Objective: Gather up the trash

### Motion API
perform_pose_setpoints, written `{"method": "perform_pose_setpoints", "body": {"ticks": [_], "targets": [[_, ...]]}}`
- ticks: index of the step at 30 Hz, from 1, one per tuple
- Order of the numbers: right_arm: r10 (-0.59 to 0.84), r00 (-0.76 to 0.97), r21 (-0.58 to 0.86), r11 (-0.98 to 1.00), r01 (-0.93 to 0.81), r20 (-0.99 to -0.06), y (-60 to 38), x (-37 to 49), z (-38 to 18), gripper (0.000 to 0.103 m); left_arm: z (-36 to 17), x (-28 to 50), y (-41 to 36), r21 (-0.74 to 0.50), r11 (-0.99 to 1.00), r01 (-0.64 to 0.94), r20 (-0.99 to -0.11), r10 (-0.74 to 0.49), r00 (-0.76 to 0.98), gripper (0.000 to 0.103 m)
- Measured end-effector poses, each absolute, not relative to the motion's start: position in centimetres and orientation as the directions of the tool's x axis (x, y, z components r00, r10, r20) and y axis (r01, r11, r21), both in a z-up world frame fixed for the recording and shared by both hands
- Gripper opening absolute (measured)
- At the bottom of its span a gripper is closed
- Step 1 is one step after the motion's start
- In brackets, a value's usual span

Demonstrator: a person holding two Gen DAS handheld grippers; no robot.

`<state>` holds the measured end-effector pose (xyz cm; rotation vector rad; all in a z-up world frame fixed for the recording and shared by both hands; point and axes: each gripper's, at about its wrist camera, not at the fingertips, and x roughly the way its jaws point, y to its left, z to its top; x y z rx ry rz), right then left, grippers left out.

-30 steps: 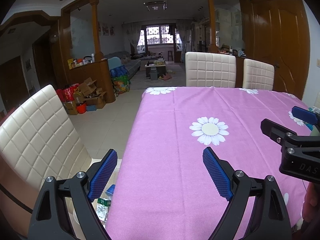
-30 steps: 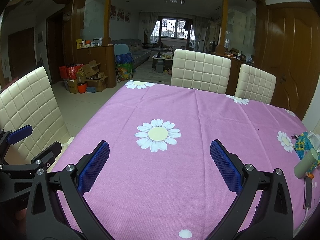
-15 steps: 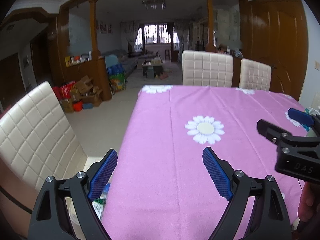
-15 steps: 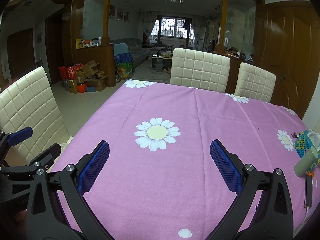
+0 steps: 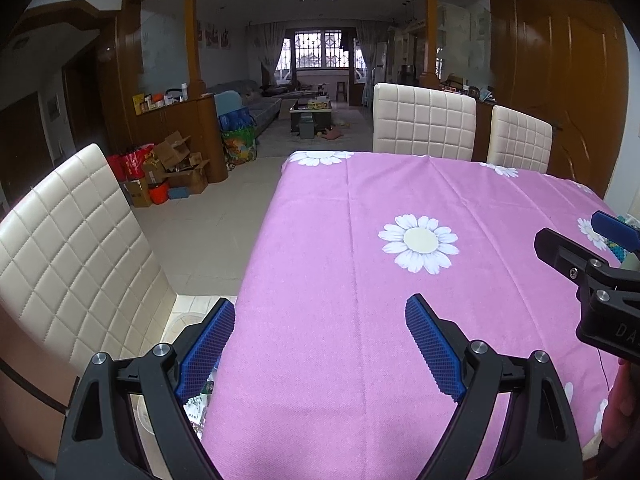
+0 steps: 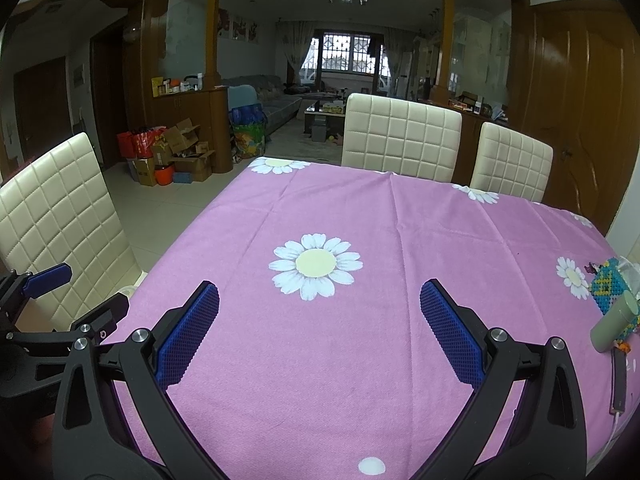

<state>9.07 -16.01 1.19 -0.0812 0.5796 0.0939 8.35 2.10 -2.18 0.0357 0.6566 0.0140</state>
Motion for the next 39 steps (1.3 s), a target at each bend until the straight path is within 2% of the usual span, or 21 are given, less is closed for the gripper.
{"method": "perform_pose_setpoints", "body": {"ticks": [39], "targets": [[0.068, 0.831, -0.047, 0.993, -0.113, -0.552, -16.23, 9.38, 1.09, 0.099, -2.35, 8.35, 1.28, 0.052, 0.998, 0.031, -0.629, 0.009, 0.777, 0.085]]}}
